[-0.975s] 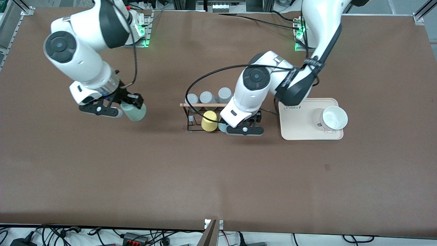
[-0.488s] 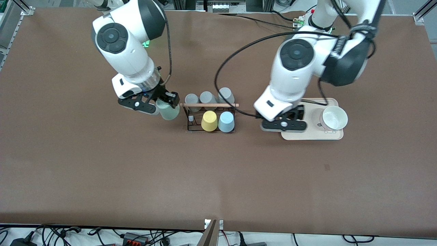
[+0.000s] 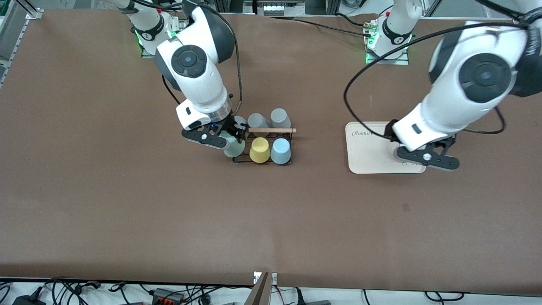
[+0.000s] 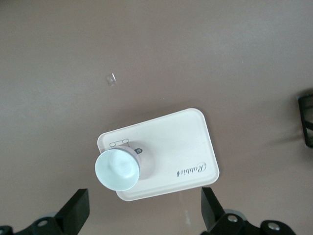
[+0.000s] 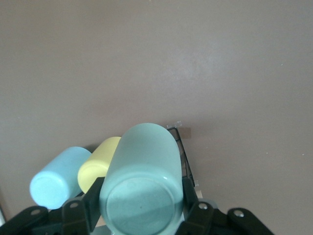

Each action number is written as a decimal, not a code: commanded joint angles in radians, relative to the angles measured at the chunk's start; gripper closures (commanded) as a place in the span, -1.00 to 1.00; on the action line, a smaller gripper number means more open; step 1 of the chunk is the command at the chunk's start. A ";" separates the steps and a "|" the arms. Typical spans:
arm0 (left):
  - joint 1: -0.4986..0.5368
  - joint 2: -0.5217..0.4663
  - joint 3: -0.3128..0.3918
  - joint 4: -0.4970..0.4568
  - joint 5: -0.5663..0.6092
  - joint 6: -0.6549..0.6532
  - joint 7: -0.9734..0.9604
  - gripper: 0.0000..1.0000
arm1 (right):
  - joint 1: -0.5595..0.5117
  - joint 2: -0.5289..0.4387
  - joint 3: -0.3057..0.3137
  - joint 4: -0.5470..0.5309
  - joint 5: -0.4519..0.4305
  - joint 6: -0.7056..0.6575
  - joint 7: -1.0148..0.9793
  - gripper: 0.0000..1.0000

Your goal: Hang scattered cups on rack with three cups

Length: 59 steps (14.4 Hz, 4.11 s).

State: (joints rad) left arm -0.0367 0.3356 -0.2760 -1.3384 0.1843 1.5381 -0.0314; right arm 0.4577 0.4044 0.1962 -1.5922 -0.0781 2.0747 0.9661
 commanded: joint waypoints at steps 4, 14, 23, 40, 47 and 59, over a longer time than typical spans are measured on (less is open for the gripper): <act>0.096 -0.024 -0.012 0.088 -0.110 -0.177 0.090 -1.00 | 0.016 0.059 0.000 0.029 -0.058 -0.002 0.040 0.62; 0.066 -0.468 0.210 -0.481 -0.220 0.192 0.091 -1.00 | 0.015 0.123 0.000 0.012 -0.069 0.042 0.039 0.59; 0.011 -0.425 0.301 -0.447 -0.197 0.171 0.070 -1.00 | 0.012 0.148 0.000 0.012 -0.068 0.068 0.040 -1.00; 0.024 -0.400 0.287 -0.314 -0.197 0.010 0.067 -1.00 | -0.443 -0.249 -0.003 0.011 0.072 -0.373 -0.571 -1.00; 0.008 -0.391 0.278 -0.308 -0.197 0.013 0.068 -1.00 | -0.590 -0.355 -0.178 0.014 0.058 -0.447 -1.004 -1.00; 0.011 -0.362 0.264 -0.300 -0.197 0.033 0.057 -1.00 | -0.564 -0.358 -0.164 0.014 0.066 -0.498 -0.994 -1.00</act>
State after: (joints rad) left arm -0.0294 -0.0593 -0.0034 -1.6754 -0.0345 1.5685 0.0257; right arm -0.1115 0.0660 0.0341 -1.5629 -0.0225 1.5886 -0.0248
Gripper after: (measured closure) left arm 0.000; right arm 0.000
